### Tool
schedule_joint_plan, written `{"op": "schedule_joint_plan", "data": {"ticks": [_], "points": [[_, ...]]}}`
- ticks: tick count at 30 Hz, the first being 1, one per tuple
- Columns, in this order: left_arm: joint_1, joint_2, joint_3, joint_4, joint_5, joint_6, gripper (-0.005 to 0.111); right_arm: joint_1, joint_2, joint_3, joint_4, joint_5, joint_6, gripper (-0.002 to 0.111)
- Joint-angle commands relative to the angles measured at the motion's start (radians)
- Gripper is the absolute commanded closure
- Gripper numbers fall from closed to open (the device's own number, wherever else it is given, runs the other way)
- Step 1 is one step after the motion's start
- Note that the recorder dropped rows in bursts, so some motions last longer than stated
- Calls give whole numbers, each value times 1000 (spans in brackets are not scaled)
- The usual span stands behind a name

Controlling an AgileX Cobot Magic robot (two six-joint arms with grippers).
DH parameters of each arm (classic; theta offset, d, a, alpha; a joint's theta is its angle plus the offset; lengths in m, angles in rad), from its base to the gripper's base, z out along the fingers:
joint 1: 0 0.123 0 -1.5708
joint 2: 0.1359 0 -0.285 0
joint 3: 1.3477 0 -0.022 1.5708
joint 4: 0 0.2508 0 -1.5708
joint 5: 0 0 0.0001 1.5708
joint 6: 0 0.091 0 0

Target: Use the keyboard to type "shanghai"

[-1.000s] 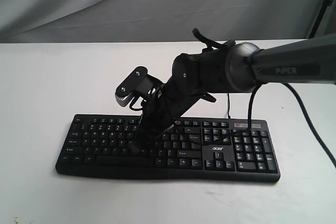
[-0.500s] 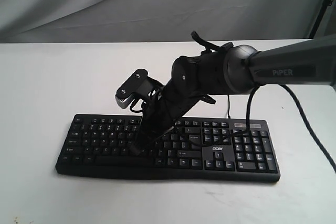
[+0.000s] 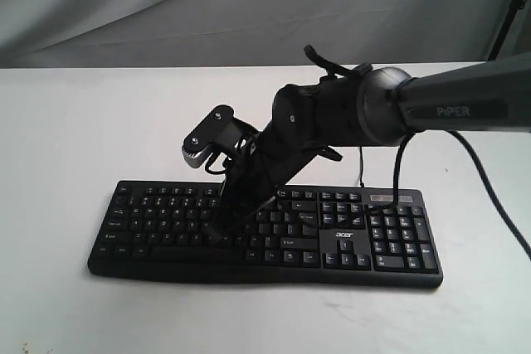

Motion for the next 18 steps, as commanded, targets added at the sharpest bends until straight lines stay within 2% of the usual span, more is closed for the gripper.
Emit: {"op": "schedule_joint_plan", "data": {"ticks": [1, 8, 14, 18], "points": [[-6, -2, 2, -2, -6, -3, 107, -8, -78, 4, -50, 22, 33, 108], [-6, -2, 2, -2, -6, -3, 107, -8, -200, 18, -92, 56, 54, 108], [-6, -2, 2, -2, -6, -3, 107, -26, -431, 147, -106, -149, 82, 108], [-6, -2, 2, -2, -6, -3, 107, -46, -586, 204, -110, -154, 187, 108]]}}
